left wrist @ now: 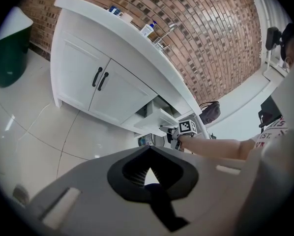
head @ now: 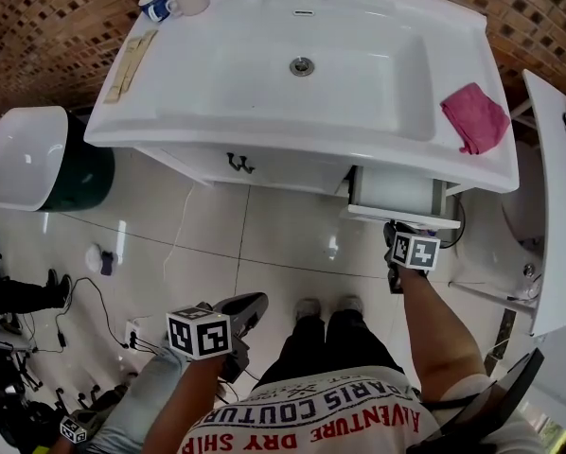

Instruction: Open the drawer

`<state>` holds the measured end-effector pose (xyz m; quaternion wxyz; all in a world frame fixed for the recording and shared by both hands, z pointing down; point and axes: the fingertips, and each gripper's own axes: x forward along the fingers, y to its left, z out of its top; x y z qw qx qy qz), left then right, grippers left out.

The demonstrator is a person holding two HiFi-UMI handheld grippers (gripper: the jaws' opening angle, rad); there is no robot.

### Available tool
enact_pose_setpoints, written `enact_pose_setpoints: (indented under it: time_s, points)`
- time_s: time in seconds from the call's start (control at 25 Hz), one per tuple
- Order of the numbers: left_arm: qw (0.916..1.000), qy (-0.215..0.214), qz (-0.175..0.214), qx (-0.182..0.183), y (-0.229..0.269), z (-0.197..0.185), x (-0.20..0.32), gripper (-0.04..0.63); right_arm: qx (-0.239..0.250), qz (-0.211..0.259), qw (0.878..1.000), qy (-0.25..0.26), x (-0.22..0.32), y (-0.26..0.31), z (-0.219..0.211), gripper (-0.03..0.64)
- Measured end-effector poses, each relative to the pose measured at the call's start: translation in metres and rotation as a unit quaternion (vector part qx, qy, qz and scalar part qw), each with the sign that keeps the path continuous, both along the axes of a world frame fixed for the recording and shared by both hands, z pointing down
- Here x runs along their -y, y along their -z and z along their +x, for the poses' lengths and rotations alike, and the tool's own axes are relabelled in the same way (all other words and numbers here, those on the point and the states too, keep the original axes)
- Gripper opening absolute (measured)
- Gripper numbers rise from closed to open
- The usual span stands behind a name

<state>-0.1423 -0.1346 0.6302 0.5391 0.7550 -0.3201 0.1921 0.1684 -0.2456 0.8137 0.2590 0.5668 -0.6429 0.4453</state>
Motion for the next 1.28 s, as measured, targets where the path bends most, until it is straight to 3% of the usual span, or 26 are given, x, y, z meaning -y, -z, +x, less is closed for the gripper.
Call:
enact_pose_setpoints:
  time_s: [0.76, 1.2, 1.28]
  points:
    - [0.9996, -0.025, 0.009, -0.003, 0.017, -0.005, -0.014, -0.006, -0.004, -0.011, 1.0, -0.002, -0.073, -0.002, -0.015, 0.126]
    - [0.9994, -0.03, 0.015, -0.005, 0.023, -0.014, -0.014, -0.006, -0.006, -0.012, 1.0, -0.01, -0.075, -0.003, -0.014, 0.132]
    - [0.9994, -0.031, 0.015, -0.007, 0.021, -0.015, -0.014, -0.006, 0.004, -0.002, 1.0, -0.013, -0.073, 0.0, -0.015, 0.159]
